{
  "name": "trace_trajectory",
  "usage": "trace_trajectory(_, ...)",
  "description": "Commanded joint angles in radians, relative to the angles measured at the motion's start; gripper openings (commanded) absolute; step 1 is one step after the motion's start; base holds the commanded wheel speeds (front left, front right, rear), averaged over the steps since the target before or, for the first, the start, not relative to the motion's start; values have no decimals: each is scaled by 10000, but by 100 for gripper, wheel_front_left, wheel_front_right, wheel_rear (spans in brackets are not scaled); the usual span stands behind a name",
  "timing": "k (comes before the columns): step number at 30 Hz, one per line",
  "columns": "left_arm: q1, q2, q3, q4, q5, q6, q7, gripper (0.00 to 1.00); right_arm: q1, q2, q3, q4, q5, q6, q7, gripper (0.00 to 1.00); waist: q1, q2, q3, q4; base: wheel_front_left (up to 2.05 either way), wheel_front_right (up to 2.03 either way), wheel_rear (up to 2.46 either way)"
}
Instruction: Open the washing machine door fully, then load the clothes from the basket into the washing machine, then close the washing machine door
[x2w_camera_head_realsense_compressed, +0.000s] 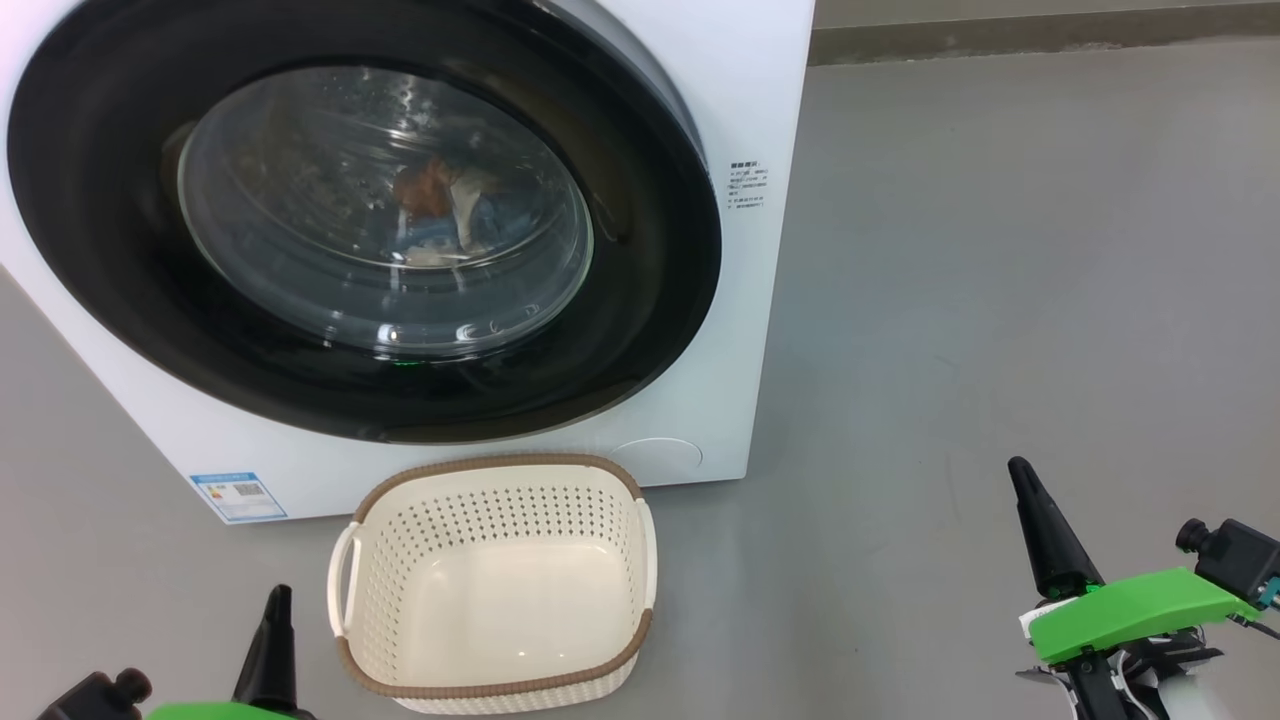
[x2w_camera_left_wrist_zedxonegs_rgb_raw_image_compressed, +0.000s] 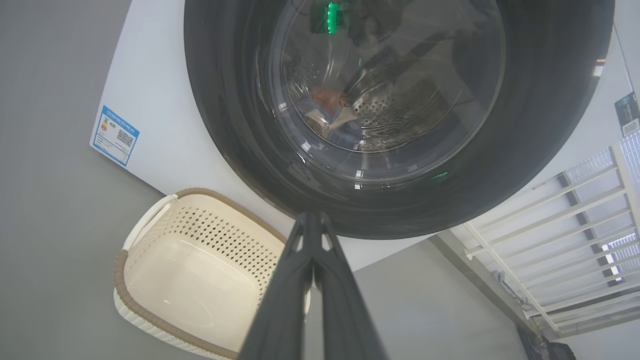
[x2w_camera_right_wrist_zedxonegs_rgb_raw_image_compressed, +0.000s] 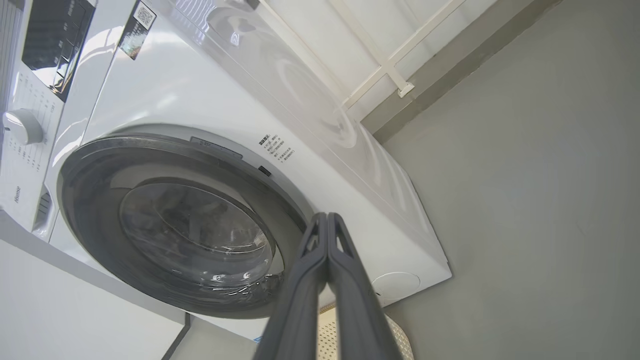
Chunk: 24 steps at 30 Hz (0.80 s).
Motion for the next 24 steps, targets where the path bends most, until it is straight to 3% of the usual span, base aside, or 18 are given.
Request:
trace_trajectory(1, -486, 85, 236, -187, -335, -10, 85, 0, -88, -23, -45, -286, 402, -5, 72, 0, -1, 0, -2, 8, 0, 0, 0)
trace_trajectory(24, -660, 24, 503, -69, -2439, -13, 734, 0, 53, 314, -520, -307, 2376, -8, 722, 0, -1, 0, -32, 103, 0, 0, 0)
